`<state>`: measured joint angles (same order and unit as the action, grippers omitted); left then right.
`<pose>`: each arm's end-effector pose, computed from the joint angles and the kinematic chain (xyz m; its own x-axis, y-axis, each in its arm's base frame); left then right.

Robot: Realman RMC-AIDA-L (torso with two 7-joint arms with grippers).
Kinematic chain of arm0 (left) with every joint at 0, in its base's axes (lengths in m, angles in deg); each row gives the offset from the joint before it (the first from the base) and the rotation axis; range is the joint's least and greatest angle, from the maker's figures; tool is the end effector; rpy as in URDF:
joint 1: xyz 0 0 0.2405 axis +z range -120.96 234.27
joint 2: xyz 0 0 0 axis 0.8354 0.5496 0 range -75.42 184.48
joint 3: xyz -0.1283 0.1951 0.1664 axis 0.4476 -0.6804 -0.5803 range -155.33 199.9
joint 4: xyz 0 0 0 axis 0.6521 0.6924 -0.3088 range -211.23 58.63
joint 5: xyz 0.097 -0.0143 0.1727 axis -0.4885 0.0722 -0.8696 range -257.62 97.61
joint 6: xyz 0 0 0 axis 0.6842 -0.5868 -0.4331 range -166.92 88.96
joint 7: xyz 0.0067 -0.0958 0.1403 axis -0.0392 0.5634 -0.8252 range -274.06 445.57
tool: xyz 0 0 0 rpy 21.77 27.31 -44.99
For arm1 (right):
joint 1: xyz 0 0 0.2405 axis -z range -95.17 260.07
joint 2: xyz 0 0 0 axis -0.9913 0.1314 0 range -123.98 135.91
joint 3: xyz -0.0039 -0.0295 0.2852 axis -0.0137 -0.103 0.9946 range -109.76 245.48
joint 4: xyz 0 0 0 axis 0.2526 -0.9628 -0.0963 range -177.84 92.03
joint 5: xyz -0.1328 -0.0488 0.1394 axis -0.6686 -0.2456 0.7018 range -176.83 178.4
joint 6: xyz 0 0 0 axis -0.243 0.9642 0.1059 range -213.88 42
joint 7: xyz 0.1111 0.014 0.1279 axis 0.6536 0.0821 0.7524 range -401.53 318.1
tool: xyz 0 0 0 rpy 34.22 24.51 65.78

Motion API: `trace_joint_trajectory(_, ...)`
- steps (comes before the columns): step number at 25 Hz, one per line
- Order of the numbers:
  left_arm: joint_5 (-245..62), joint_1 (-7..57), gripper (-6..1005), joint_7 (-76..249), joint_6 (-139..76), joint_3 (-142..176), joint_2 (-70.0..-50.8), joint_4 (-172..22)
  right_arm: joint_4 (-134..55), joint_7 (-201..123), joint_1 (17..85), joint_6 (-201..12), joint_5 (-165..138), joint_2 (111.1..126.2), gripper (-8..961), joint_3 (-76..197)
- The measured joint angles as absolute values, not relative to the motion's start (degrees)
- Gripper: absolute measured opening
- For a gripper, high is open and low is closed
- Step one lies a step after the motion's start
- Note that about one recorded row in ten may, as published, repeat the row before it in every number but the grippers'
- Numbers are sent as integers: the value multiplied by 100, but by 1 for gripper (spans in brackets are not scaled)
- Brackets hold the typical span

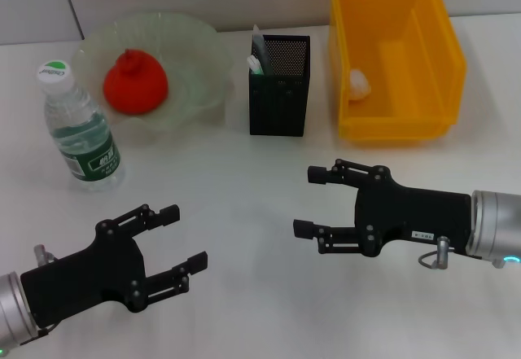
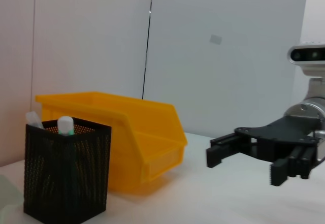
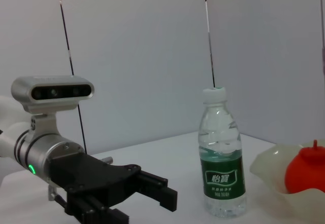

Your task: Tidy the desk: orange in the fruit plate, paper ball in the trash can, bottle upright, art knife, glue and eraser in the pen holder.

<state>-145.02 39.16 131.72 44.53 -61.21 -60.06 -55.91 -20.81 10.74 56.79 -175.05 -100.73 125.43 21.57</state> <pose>-0.3024 0.2623 -0.0771 0.7706 0.1475 0.6200 0.3532 -0.9086 -0.2229 0.2779 0.2966 -0.0768 0.7789 -0.1464 -0.6099 -0.3260 -0.9252 -0.1942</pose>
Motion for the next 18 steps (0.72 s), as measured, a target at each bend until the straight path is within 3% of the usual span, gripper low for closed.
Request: trace_joint_trajectory(18, -14651, 3899, 773, 13172, 4489, -6110, -5991, -5541, -2155, 1072, 5554, -17311, -10040, 12550, 837, 2154)
